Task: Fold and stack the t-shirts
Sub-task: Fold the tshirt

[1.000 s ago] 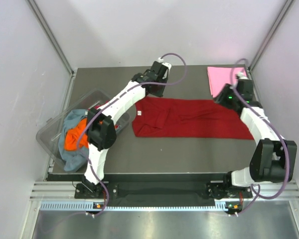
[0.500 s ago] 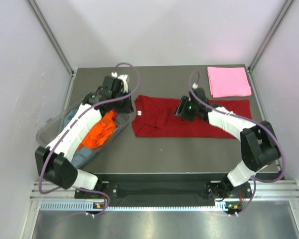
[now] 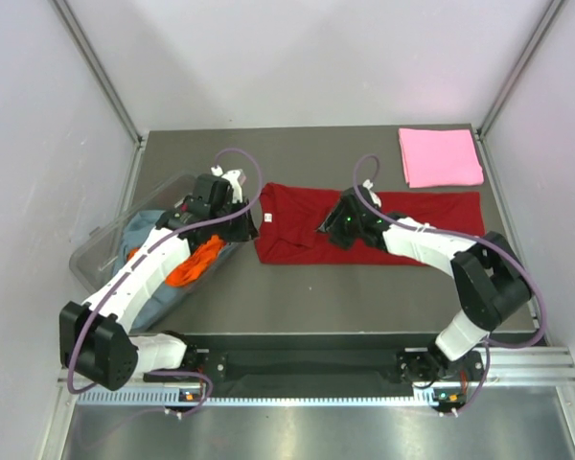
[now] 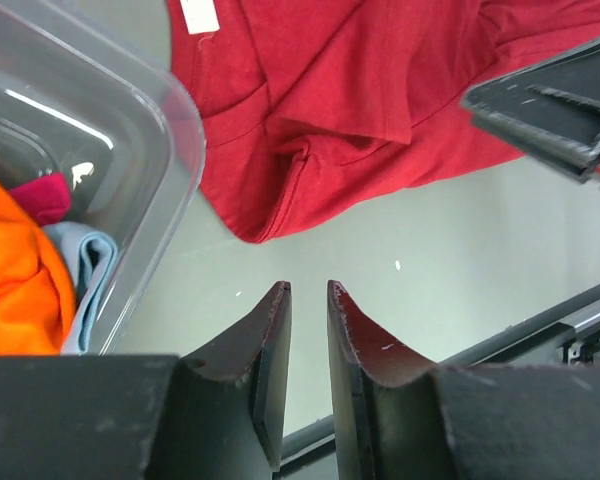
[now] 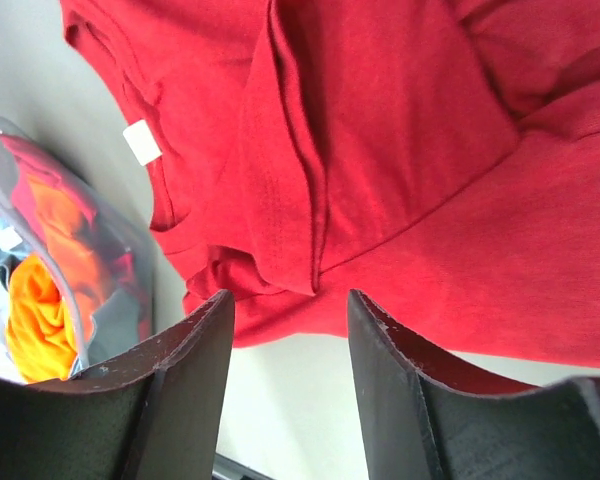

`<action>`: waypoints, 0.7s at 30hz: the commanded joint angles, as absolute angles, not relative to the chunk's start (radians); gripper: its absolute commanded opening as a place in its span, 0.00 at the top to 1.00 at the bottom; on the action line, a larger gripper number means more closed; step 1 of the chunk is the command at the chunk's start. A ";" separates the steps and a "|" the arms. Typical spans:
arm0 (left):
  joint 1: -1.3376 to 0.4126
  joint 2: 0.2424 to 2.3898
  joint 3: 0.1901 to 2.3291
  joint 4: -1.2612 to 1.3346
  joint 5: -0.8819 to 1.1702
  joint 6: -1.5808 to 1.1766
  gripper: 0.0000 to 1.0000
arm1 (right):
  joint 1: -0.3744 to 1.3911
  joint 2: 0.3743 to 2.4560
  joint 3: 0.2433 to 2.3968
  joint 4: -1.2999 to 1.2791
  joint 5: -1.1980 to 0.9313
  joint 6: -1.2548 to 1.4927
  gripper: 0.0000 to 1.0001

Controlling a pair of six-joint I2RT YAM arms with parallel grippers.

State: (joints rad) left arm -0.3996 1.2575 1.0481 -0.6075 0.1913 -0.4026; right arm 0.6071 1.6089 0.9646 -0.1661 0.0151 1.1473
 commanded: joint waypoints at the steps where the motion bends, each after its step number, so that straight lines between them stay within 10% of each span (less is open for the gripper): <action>1: -0.396 1.255 1.025 -0.517 0.232 -0.405 0.74 | 0.650 1.652 1.017 -0.141 0.043 1.204 0.51; 21: -0.396 1.249 1.006 -0.512 0.213 -0.390 0.76 | 0.701 1.773 1.054 -0.103 0.063 1.262 0.59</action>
State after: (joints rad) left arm -0.3996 1.2575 1.0092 -0.5674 0.2123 -0.3973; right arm 0.6807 1.7657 1.0027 -0.1425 0.0460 1.2465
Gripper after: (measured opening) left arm 0.240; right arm 0.418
